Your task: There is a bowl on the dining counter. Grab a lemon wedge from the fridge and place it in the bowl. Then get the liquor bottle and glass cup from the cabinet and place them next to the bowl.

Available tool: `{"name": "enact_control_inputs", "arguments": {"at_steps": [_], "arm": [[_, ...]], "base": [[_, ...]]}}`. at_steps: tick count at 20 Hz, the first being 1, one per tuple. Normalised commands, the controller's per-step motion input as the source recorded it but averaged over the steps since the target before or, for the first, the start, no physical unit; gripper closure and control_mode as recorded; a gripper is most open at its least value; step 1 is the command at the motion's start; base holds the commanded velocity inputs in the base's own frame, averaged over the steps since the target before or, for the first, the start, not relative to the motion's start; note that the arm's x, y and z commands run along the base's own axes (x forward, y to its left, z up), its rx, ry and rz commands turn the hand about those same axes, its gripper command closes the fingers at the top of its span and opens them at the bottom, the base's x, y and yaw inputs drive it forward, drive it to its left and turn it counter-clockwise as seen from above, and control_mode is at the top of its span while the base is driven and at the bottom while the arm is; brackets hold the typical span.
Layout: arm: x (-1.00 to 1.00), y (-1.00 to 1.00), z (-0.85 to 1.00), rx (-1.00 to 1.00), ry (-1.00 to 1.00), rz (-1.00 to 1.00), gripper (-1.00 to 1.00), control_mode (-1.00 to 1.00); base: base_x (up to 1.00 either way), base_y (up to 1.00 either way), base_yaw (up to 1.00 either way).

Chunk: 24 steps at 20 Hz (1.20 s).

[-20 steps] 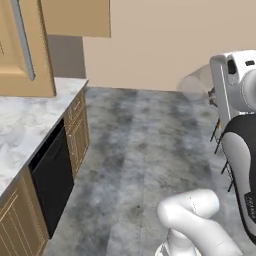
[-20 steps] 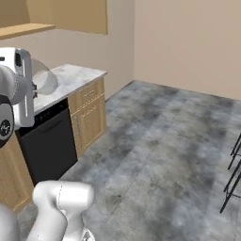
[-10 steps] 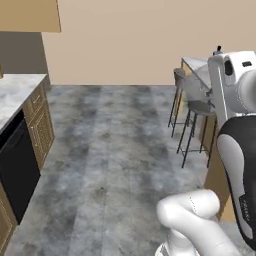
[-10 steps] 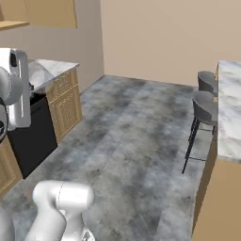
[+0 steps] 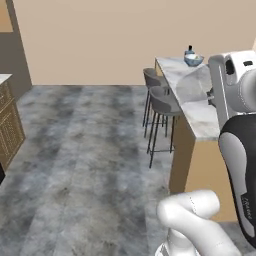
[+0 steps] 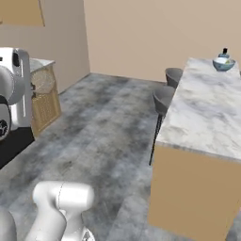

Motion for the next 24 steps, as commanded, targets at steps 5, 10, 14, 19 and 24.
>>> {"name": "enact_control_inputs", "arguments": {"at_steps": [5,10,14,19,24], "arm": [[0.00,0.00,0.00,0.00,0.00,0.00,1.00,1.00],[0.00,0.00,0.00,0.00,0.00,0.00,1.00,1.00],[0.00,0.00,0.00,0.00,0.00,0.00,1.00,1.00],[0.00,0.00,0.00,0.00,0.00,0.00,1.00,1.00],[0.00,0.00,0.00,0.00,0.00,0.00,1.00,1.00]], "base": [[0.00,-1.00,0.03],[0.08,-1.00,0.07],[0.23,-1.00,0.09],[0.41,-1.00,0.13],[0.55,-1.00,0.17]]}}
